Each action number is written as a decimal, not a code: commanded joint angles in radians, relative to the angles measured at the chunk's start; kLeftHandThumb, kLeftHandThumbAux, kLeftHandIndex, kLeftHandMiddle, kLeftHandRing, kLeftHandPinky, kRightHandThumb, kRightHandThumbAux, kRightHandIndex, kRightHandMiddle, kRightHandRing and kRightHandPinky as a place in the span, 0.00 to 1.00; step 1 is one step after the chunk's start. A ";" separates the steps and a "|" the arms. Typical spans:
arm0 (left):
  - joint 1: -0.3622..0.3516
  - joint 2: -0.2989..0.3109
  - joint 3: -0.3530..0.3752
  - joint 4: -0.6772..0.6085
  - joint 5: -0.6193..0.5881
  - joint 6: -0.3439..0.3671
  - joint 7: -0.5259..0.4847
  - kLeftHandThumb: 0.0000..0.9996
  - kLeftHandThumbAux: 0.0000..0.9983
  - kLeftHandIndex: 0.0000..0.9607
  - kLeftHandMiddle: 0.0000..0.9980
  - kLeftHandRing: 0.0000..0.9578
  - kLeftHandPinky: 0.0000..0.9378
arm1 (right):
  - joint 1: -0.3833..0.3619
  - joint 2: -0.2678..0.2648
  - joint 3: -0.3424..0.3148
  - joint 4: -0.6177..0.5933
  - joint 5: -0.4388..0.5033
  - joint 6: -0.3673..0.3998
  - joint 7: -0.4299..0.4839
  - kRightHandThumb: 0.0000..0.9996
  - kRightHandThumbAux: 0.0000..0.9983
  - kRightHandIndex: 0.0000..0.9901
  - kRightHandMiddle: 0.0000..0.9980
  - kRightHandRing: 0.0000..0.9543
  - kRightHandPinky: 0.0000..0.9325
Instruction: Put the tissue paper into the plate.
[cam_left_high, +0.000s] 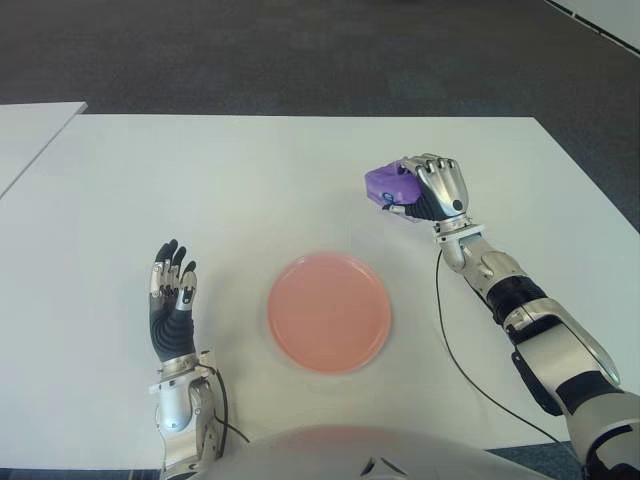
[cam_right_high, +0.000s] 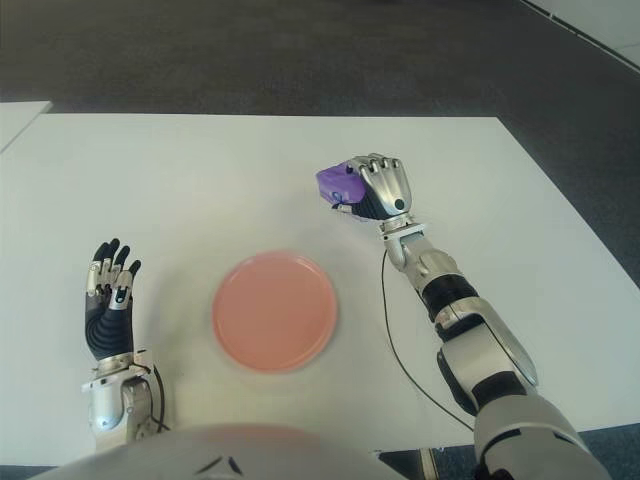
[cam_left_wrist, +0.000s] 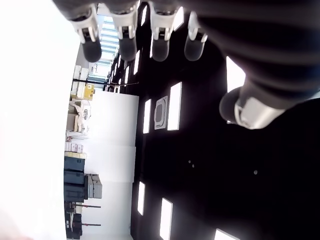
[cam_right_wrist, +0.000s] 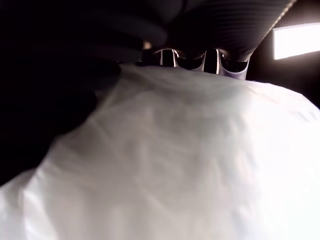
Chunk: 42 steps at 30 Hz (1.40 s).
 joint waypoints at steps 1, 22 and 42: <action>0.002 -0.044 -0.016 0.039 0.002 0.009 0.001 0.00 0.48 0.08 0.00 0.00 0.00 | 0.071 0.007 0.006 -0.133 -0.027 0.028 0.069 0.75 0.71 0.44 0.89 0.92 0.92; -0.015 -0.045 -0.014 0.073 0.025 0.012 0.014 0.00 0.50 0.08 0.00 0.00 0.00 | 0.233 -0.056 -0.033 -0.538 -0.043 -0.067 0.346 0.75 0.71 0.45 0.86 0.91 0.92; -0.021 -0.057 -0.021 0.082 0.030 0.011 0.026 0.00 0.52 0.10 0.00 0.00 0.00 | 0.311 -0.021 -0.037 -0.657 -0.082 -0.166 0.371 0.75 0.71 0.45 0.85 0.89 0.93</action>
